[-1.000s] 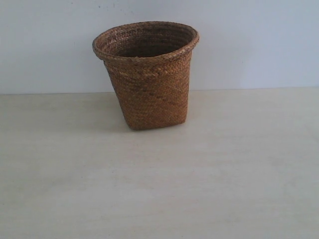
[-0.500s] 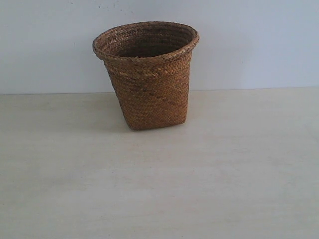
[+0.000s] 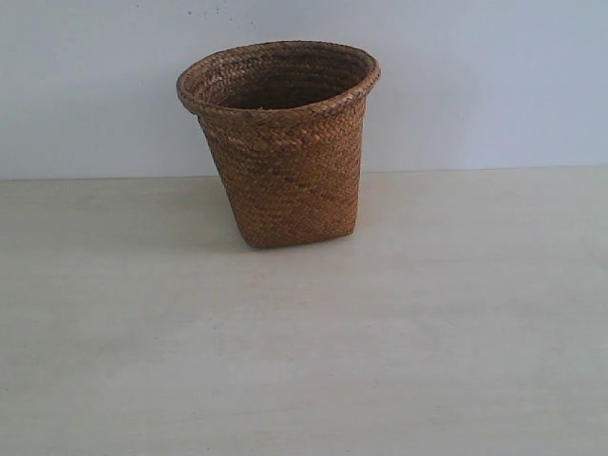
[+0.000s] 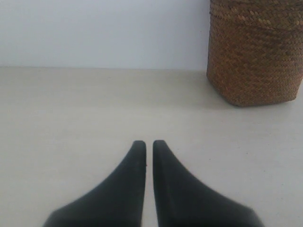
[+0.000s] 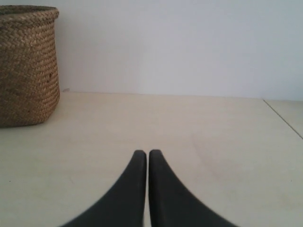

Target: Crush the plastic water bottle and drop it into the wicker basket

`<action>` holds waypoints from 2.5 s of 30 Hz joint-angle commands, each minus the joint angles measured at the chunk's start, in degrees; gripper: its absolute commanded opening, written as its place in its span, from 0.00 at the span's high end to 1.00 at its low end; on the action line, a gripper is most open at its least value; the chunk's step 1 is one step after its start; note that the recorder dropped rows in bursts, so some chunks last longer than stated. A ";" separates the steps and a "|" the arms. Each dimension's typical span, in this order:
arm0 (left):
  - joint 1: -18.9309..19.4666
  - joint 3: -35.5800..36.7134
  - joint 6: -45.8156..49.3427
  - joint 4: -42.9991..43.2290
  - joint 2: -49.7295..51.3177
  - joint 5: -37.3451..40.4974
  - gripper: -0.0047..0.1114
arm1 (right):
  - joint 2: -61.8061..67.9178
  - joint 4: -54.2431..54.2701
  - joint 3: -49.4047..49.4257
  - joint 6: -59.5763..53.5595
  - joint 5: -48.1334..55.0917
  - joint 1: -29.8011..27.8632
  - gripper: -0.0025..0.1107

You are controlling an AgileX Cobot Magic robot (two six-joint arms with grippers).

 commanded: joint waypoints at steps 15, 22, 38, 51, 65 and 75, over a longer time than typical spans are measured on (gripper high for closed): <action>0.20 0.16 0.25 -0.08 -0.11 -0.24 0.92 | -0.53 -2.35 1.34 6.02 -2.26 -0.18 0.98; 0.20 0.16 0.25 -0.08 -0.11 -0.24 0.92 | -0.53 -2.35 1.97 5.55 -0.81 -0.18 0.98; 0.20 0.16 0.25 -0.08 -0.11 -0.24 0.92 | -0.53 -2.58 1.97 5.55 6.28 -0.18 0.98; 0.20 0.16 0.25 -0.08 -0.11 -0.24 0.92 | -0.53 -2.58 1.97 5.55 6.28 -0.18 0.98; 0.20 0.16 0.25 -0.08 -0.11 -0.24 0.92 | -0.53 -2.58 1.97 5.55 6.28 -0.18 0.98; 0.20 0.16 0.25 -0.08 -0.11 -0.24 0.92 | -0.53 -2.58 1.97 5.55 6.28 -0.18 0.98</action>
